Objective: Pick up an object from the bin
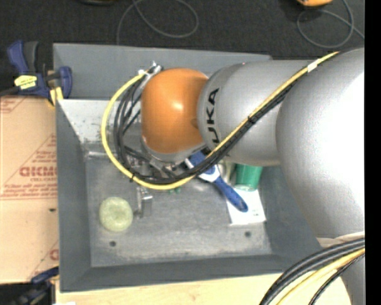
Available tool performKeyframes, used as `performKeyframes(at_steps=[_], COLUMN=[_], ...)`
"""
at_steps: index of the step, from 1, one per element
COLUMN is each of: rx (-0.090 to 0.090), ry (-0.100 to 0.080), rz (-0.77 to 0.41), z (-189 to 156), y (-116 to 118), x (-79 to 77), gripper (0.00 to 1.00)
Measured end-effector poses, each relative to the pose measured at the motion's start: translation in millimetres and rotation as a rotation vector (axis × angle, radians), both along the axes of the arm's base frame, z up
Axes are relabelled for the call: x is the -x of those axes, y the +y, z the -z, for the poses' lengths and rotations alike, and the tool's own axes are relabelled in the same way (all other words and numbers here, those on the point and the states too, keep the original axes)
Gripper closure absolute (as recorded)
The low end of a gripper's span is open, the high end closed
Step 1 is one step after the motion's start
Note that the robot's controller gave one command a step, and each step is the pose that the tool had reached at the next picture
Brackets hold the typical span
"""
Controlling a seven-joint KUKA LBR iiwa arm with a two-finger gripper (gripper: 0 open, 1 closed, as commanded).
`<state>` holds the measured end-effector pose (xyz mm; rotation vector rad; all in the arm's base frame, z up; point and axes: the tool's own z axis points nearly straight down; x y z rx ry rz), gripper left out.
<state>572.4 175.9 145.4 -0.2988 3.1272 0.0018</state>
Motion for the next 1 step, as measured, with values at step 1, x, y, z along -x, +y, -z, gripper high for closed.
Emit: performKeyframes(at_steps=[1], rx=[0.001], ry=[-0.005], rz=[-0.246], z=[1.6], y=[2.2], x=[-8.0], gripper=[0.00])
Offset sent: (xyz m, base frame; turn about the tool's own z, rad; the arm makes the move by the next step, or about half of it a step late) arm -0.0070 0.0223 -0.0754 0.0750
